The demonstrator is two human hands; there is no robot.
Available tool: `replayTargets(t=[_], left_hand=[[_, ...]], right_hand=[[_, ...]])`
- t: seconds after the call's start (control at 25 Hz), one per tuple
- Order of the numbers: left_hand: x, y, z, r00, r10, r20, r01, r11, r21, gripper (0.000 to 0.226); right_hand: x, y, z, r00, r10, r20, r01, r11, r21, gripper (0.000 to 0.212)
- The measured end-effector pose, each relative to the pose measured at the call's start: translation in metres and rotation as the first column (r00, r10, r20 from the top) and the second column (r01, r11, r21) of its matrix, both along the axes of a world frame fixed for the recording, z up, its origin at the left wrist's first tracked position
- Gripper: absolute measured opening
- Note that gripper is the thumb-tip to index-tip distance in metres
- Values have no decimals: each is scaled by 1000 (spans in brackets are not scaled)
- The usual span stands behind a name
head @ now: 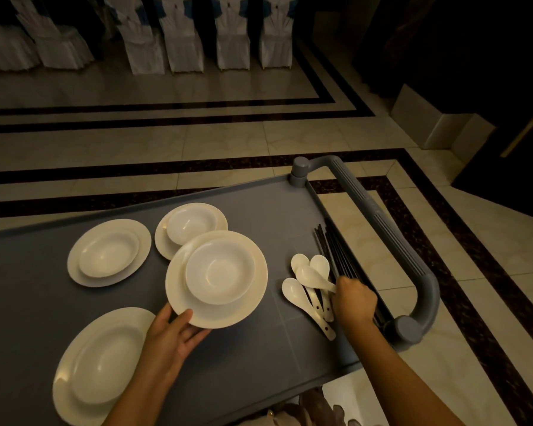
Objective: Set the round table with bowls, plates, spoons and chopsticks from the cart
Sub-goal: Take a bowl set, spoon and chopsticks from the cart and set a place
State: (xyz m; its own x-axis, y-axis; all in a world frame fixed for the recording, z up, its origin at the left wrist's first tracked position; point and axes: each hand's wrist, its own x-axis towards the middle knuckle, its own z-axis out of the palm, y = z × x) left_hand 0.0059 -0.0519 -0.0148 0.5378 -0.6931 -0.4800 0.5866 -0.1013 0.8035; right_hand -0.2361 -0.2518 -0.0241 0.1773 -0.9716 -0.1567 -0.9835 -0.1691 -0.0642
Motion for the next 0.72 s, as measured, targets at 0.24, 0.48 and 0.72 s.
replayTargets(t=[0.24, 0.48, 0.72], left_hand=[[7, 9, 6, 999, 36, -3, -36, 999, -20, 41], [10, 17, 14, 993, 117, -18, -118, 993, -30, 38], [7, 42, 36, 930, 356, -89, -357, 934, -4, 47]], right_hand=[[-14, -13, 9, 928, -207, 309, 191, 978, 81, 15], [-2, -24, 39, 676, -318, 664, 59, 922, 382, 11], [72, -12, 66, 572, -200, 795, -293, 856, 427, 18]])
